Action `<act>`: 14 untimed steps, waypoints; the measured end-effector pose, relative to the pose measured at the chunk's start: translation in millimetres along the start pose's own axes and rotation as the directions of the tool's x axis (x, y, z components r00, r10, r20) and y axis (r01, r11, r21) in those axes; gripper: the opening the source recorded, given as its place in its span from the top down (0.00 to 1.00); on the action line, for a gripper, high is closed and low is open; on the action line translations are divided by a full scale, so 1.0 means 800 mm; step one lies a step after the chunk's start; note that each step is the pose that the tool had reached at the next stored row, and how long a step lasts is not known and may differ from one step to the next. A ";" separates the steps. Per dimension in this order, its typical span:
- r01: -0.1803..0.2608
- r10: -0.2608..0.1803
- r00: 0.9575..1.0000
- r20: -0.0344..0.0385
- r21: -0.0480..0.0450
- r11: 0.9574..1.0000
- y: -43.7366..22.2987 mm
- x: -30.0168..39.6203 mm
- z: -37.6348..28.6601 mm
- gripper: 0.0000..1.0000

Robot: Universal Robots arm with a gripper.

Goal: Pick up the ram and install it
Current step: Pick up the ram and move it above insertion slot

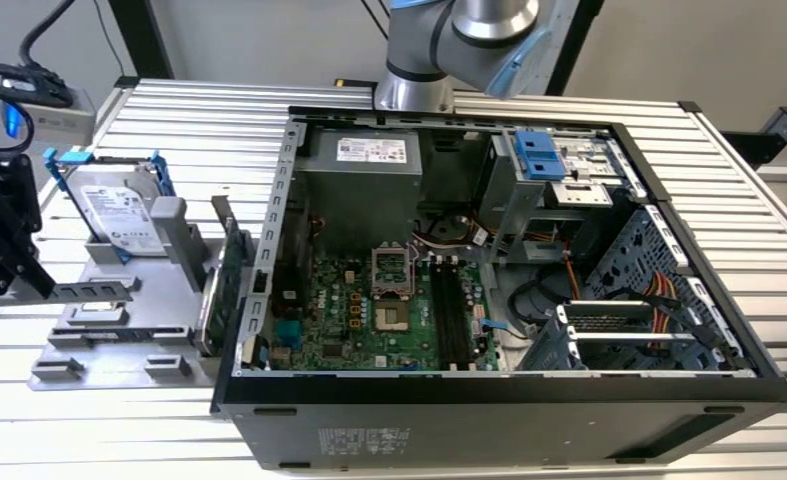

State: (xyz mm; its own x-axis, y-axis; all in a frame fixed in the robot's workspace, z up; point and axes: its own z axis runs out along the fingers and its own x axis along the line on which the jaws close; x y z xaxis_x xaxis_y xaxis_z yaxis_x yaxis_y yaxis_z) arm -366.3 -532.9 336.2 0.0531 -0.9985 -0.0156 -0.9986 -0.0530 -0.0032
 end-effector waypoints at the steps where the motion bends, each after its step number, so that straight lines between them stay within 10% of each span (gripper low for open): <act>1: 0.000 0.000 1.000 0.000 0.000 1.000 0.0000 0.0000 -0.0015 1.00; 14: -0.007 0.007 1.000 0.000 0.000 1.000 -0.0001 -0.0004 -0.0241 1.00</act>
State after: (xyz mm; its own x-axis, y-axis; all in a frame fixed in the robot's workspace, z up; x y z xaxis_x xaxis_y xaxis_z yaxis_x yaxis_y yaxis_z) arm -366.3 -532.9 355.5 0.0465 -0.9988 -0.0156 -0.9989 -0.0465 -0.0032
